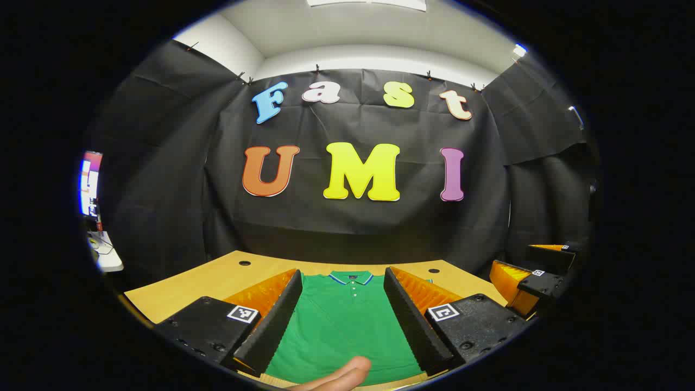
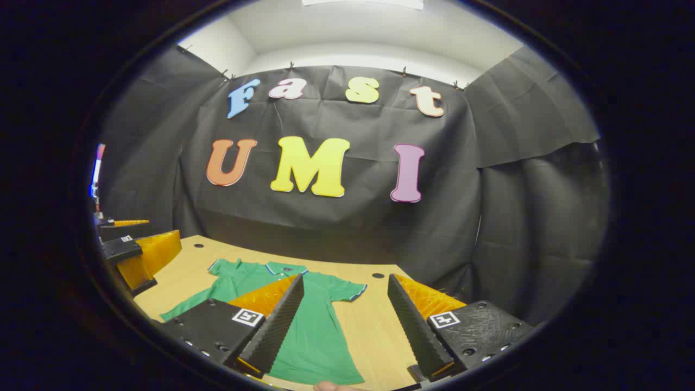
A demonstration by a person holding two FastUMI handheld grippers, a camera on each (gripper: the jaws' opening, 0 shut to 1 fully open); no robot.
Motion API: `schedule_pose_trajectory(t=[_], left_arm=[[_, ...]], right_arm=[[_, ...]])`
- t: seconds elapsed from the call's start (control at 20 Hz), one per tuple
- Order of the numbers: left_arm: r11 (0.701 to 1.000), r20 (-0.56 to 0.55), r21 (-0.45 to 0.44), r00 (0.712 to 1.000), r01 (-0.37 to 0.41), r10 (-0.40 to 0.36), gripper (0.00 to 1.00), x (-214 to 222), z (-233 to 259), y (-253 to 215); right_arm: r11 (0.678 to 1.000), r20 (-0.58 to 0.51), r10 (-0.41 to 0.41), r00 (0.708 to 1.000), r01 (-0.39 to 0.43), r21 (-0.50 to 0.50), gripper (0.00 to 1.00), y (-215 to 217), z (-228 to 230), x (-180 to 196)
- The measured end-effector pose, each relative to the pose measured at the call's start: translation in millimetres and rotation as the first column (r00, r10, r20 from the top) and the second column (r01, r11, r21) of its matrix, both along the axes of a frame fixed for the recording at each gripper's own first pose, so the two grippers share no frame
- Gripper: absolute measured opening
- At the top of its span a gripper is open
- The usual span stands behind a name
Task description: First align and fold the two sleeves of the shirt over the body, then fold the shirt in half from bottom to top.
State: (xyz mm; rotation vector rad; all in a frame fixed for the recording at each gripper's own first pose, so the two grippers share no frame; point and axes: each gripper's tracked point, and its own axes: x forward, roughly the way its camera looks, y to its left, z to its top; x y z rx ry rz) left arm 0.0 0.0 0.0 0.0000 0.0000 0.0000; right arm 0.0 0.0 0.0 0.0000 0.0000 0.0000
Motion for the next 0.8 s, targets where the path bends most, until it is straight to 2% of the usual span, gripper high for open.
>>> schedule_pose_trajectory(t=[0.25,0.3,0.75,0.8], left_arm=[[0.999,-0.021,-0.010,0.999,-0.031,0.031,0.97,4,-4,12],[0.999,-0.026,-0.012,0.999,-0.034,0.034,0.97,5,-5,12],[0.999,-0.053,-0.022,0.997,-0.050,0.049,0.97,7,-11,18],[0.999,-0.054,-0.021,0.997,-0.050,0.049,0.97,8,-11,18]], right_arm=[[1.000,-0.009,0.001,1.000,-0.001,-0.012,0.95,1,-5,2],[1.000,-0.011,-0.002,1.000,0.002,-0.012,0.97,0,-5,3],[1.000,-0.047,-0.002,0.999,0.002,-0.007,0.95,1,-14,7],[1.000,-0.047,-0.001,0.999,0.001,-0.006,0.97,2,-14,7]])
